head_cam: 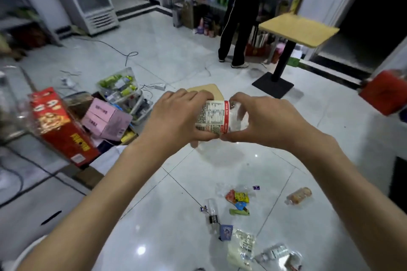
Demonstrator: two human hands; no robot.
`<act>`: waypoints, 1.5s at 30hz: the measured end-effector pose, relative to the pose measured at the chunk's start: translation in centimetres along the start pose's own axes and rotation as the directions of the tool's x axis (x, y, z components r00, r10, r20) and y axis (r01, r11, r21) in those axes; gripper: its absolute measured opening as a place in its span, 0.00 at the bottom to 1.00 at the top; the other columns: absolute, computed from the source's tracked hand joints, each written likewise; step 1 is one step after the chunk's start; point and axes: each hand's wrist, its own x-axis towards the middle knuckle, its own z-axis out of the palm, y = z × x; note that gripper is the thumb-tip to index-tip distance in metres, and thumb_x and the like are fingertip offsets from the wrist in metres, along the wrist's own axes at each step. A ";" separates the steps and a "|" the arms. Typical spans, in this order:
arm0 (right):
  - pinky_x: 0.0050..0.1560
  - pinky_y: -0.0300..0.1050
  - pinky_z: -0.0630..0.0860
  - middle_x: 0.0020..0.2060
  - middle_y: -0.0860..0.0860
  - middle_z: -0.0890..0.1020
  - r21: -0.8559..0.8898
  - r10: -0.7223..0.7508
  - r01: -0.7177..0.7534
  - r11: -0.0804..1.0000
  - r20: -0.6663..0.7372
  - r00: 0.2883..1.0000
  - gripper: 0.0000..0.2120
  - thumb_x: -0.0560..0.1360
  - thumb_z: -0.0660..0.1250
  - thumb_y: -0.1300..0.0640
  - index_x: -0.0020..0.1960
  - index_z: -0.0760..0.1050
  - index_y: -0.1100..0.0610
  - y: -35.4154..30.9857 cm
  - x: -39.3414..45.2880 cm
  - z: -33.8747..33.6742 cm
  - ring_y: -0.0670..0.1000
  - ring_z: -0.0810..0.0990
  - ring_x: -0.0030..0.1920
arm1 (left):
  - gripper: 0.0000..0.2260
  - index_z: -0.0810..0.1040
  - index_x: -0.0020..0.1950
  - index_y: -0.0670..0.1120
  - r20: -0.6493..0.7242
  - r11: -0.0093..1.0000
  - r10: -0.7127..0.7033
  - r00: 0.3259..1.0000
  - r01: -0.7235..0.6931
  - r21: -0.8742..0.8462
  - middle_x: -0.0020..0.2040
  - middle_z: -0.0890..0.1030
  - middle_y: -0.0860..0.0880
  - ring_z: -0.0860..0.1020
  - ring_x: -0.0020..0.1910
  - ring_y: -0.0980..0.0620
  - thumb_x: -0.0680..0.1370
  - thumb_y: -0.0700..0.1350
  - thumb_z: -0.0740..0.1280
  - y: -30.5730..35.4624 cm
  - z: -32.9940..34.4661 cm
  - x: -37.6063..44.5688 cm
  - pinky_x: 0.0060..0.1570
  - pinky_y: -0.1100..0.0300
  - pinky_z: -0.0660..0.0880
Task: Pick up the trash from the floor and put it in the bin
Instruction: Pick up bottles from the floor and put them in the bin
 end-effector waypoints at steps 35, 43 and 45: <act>0.43 0.45 0.77 0.52 0.43 0.81 0.151 -0.758 0.743 0.652 0.147 0.635 0.35 0.62 0.65 0.26 0.62 0.68 0.44 -61.7 0.5 15.8 0.49 0.81 0.50 | 0.33 0.71 0.65 0.54 -0.033 0.607 -0.776 0.630 0.759 0.235 0.59 0.79 0.55 0.75 0.57 0.51 0.65 0.65 0.73 -28.4 -16.2 -55.6 0.51 0.57 0.65; 0.41 0.44 0.72 0.51 0.46 0.82 0.206 -0.774 0.751 0.627 0.272 0.572 0.35 0.63 0.69 0.29 0.62 0.67 0.46 -69.6 8.9 23.0 0.52 0.81 0.50 | 0.34 0.70 0.65 0.54 0.011 0.552 -0.829 0.560 0.814 0.181 0.58 0.79 0.55 0.75 0.55 0.51 0.64 0.66 0.72 -40.0 -11.7 -58.6 0.51 0.56 0.69; 0.41 0.44 0.70 0.53 0.47 0.82 0.200 -0.778 0.762 0.616 0.308 0.548 0.35 0.64 0.69 0.29 0.64 0.67 0.47 -70.9 10.9 26.0 0.53 0.81 0.51 | 0.34 0.70 0.65 0.54 0.014 0.534 -0.842 0.539 0.831 0.155 0.58 0.79 0.56 0.75 0.56 0.52 0.64 0.67 0.72 -42.7 -9.3 -59.3 0.52 0.57 0.68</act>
